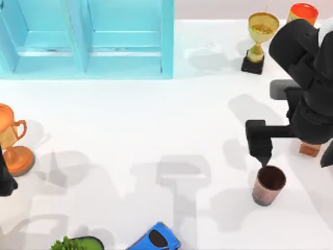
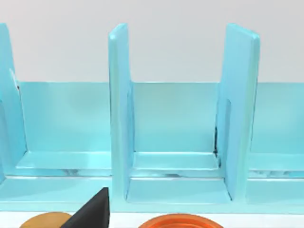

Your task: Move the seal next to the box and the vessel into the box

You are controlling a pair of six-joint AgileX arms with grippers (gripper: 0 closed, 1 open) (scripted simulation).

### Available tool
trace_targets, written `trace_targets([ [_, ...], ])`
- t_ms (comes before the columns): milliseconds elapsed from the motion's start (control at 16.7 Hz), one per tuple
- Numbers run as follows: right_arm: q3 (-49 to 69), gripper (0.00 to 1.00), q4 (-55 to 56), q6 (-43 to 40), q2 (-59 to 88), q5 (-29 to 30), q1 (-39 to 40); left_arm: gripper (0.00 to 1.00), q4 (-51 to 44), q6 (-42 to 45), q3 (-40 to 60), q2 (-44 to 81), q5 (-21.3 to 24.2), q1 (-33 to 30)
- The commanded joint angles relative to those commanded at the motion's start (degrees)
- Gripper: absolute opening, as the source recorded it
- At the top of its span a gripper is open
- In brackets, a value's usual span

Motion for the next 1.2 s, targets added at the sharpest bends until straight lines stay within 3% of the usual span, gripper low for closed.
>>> trace_targets([
  [420,-10.4,1.0,14.6,0.3,3.9,0.0,0.3,1.0,0.0,0.0,0.0,0.0,0.0,0.0],
  [720,-11.6,1.0,16.1,0.4,4.4,0.0,0.3,1.0,0.0,0.0,0.0,0.0,0.0,0.0],
  [1200,-11.6,0.4,16.1,0.4,4.4,0.0,0.3,1.0,0.0,0.0,0.0,0.0,0.0,0.0],
])
